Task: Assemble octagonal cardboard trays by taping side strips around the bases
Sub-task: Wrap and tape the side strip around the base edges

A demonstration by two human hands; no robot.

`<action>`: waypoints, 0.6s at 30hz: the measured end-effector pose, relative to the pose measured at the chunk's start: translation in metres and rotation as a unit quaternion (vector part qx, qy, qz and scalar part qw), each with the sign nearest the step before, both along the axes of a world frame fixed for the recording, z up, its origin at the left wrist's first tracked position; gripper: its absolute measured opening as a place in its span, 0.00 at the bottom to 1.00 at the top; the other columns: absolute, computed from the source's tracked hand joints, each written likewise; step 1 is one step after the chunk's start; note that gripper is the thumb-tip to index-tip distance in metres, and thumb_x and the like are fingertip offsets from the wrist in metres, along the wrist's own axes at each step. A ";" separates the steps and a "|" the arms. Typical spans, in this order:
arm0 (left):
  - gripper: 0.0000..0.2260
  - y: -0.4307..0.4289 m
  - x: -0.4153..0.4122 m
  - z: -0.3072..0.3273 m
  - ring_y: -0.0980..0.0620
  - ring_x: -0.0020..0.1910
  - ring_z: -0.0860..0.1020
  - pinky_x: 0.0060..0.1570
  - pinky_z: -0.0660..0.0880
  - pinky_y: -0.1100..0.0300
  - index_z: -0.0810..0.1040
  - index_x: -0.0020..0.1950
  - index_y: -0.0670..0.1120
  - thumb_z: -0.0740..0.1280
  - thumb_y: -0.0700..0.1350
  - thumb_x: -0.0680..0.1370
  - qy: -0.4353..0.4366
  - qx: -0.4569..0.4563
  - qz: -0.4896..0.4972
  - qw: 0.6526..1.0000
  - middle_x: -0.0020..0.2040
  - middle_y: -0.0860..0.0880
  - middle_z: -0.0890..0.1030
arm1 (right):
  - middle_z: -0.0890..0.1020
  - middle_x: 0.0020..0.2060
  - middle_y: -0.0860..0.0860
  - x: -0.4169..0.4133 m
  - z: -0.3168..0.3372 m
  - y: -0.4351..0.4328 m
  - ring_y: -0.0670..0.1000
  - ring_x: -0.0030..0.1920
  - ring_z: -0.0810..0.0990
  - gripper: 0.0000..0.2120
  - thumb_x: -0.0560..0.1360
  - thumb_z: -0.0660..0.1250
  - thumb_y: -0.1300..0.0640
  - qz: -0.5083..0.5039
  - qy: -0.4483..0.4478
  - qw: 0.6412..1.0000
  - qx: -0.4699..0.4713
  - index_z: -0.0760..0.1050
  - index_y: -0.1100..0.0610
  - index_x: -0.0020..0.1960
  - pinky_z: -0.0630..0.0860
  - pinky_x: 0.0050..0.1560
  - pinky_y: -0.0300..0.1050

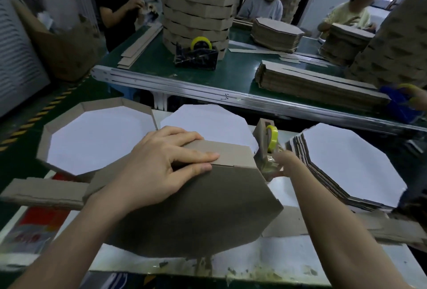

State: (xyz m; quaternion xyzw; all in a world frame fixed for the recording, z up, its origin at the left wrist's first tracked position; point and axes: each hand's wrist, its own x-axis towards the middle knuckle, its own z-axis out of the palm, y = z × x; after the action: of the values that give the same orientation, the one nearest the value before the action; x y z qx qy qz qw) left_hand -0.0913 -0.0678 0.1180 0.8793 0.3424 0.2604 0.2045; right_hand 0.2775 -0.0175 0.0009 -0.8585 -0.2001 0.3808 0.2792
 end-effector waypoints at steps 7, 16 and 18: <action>0.17 0.010 0.017 0.003 0.65 0.60 0.67 0.58 0.65 0.60 0.74 0.57 0.72 0.54 0.68 0.72 0.018 0.014 0.007 1.000 0.59 0.69 0.69 | 0.75 0.39 0.60 0.027 -0.027 0.024 0.58 0.43 0.80 0.07 0.78 0.66 0.64 -0.009 -0.055 0.998 -0.019 0.69 0.65 0.48 0.81 0.53 0.56; 0.13 0.021 0.019 -0.004 0.65 0.61 0.68 0.56 0.66 0.65 0.74 0.54 0.76 0.56 0.68 0.72 0.010 0.018 0.011 1.000 0.61 0.69 0.72 | 0.80 0.43 0.59 0.046 -0.043 0.041 0.56 0.43 0.80 0.08 0.79 0.65 0.64 -0.119 0.057 0.990 0.043 0.73 0.66 0.57 0.81 0.52 0.54; 0.13 0.023 0.019 -0.006 0.66 0.60 0.69 0.56 0.67 0.64 0.75 0.54 0.76 0.56 0.68 0.72 0.003 0.023 0.014 1.000 0.61 0.68 0.73 | 0.81 0.44 0.58 0.047 -0.044 0.040 0.54 0.38 0.80 0.12 0.78 0.67 0.64 -0.156 0.095 0.980 0.082 0.72 0.65 0.60 0.80 0.39 0.49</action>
State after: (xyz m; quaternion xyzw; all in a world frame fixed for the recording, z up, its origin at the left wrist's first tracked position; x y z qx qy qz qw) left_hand -0.0719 -0.0451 0.1125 0.8797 0.3490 0.2682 0.1800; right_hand 0.3240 0.0227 -0.0436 -0.8131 -0.0670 0.3949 0.4224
